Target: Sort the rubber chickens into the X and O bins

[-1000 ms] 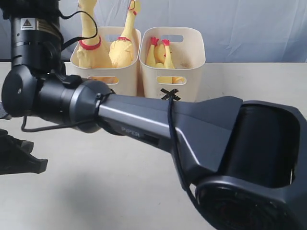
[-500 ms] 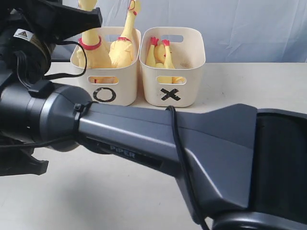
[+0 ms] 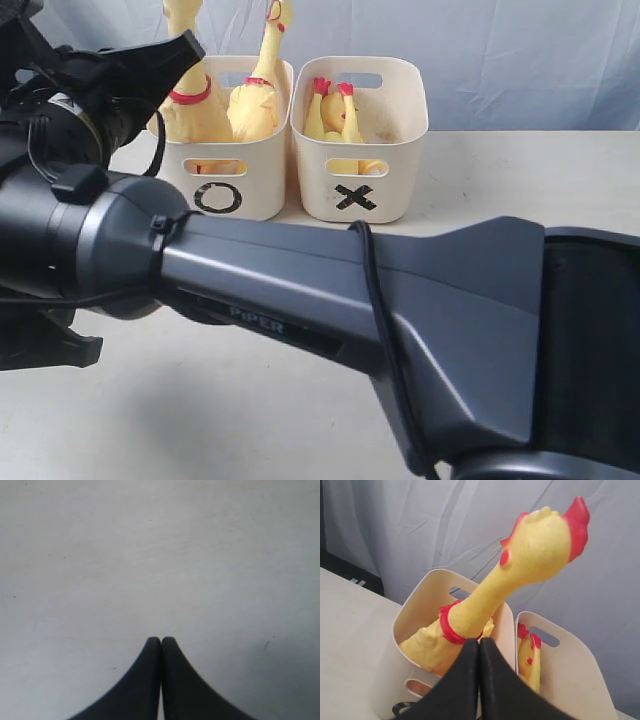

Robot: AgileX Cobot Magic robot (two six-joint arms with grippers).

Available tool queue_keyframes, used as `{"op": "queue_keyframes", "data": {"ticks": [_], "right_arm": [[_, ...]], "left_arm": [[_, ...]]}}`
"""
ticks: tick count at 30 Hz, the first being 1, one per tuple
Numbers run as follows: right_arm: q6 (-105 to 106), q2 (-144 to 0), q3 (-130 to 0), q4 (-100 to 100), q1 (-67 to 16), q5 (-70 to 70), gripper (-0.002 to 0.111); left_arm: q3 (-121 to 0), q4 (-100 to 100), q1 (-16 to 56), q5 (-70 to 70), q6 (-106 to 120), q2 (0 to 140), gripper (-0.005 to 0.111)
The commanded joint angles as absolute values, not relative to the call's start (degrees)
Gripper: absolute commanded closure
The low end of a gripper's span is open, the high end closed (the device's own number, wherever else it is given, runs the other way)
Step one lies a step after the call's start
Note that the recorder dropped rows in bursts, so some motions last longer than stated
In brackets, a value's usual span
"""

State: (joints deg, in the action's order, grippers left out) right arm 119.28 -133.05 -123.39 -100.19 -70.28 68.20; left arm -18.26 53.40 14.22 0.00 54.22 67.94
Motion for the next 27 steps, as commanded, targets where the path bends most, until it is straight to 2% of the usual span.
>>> {"op": "queue_keyframes", "data": {"ticks": [1, 16, 20, 23, 27], "right_arm": [[121.2, -132.1, -123.7, -99.9, -70.4, 67.3, 0.109], [120.9, -131.3, -123.7, -99.9, -70.8, 68.1, 0.109], [120.9, -125.5, -120.8, -99.9, -70.0, 56.4, 0.109], [120.8, -117.7, -110.6, -99.9, -69.4, 40.4, 0.109], [118.1, -112.5, -102.0, -99.9, -68.7, 33.4, 0.109]], "left_arm": [[-18.0, 54.2, 14.2, 0.0, 53.9, 67.7, 0.107], [-18.0, 54.2, 14.2, 0.0, 54.0, 67.7, 0.107], [-18.0, 54.2, 14.2, 0.0, 54.0, 67.7, 0.107], [-18.0, 54.2, 14.2, 0.0, 54.0, 67.7, 0.107], [-18.0, 54.2, 14.2, 0.0, 54.0, 67.7, 0.107]]}}
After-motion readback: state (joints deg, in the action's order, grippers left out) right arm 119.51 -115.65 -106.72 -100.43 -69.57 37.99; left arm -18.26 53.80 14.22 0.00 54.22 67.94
